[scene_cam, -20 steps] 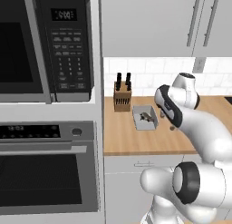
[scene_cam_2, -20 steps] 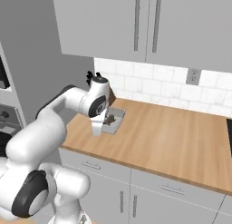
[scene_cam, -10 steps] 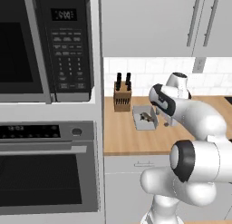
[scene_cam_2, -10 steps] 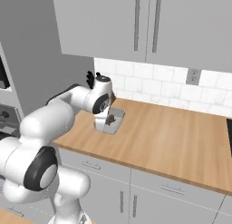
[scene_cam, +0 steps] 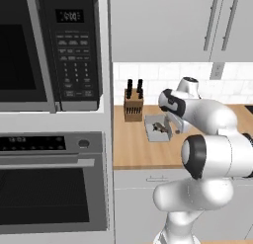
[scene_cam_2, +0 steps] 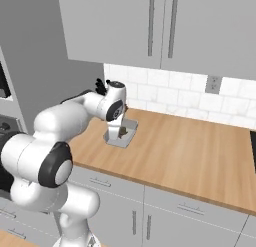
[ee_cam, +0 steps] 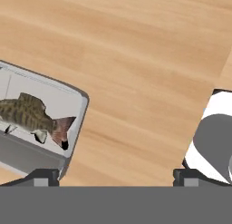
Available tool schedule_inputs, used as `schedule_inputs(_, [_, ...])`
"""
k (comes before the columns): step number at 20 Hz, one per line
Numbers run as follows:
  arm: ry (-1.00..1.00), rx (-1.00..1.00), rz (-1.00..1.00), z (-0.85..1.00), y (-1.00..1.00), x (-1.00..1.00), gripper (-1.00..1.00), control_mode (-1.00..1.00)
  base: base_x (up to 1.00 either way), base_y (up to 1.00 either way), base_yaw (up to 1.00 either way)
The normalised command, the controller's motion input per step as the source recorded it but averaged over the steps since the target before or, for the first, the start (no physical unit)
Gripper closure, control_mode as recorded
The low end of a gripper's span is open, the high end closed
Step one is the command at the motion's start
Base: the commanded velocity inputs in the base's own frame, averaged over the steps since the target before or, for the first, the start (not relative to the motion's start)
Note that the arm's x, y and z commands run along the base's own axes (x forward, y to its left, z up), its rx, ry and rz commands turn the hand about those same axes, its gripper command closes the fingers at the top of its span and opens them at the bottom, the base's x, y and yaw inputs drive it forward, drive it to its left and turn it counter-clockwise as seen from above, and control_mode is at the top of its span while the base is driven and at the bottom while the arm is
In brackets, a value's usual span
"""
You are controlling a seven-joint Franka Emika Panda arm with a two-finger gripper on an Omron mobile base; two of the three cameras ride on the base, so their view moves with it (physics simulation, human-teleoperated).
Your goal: Take the meat container that has the fish and place it on the second highest rack of the freezer. Then take the vegetable container that has the potato and lemon wedge and place it on the highest rack of the freezer.
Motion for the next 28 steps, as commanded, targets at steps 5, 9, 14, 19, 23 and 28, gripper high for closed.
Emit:
schedule_inputs(5, [0.00, 0.00, 0.00, -0.08, 0.00, 0.35, -1.00, -1.00, 0.00, 0.00, 0.00])
schedule_inputs(9, [0.00, 0.00, 0.00, -0.01, 0.00, 0.21, -1.00, -1.00, 0.00, 0.00, 0.00])
schedule_inputs(14, [0.00, 0.00, 0.00, 0.00, 0.00, 0.08, -1.00, -1.00, 0.00, 0.00, 0.00])
schedule_inputs(19, [0.02, 0.00, 0.00, -0.03, 0.00, 0.28, -1.00, -1.00, 0.00, 0.00, 0.00])
schedule_inputs(23, [0.04, 0.00, 0.00, -0.15, 0.00, 0.36, -1.00, -1.00, 0.00, 0.00, 0.00])
schedule_inputs(28, [0.01, 0.00, 0.00, 0.00, 0.00, 0.26, -1.00, -1.00, 0.00, 0.00, 0.00])
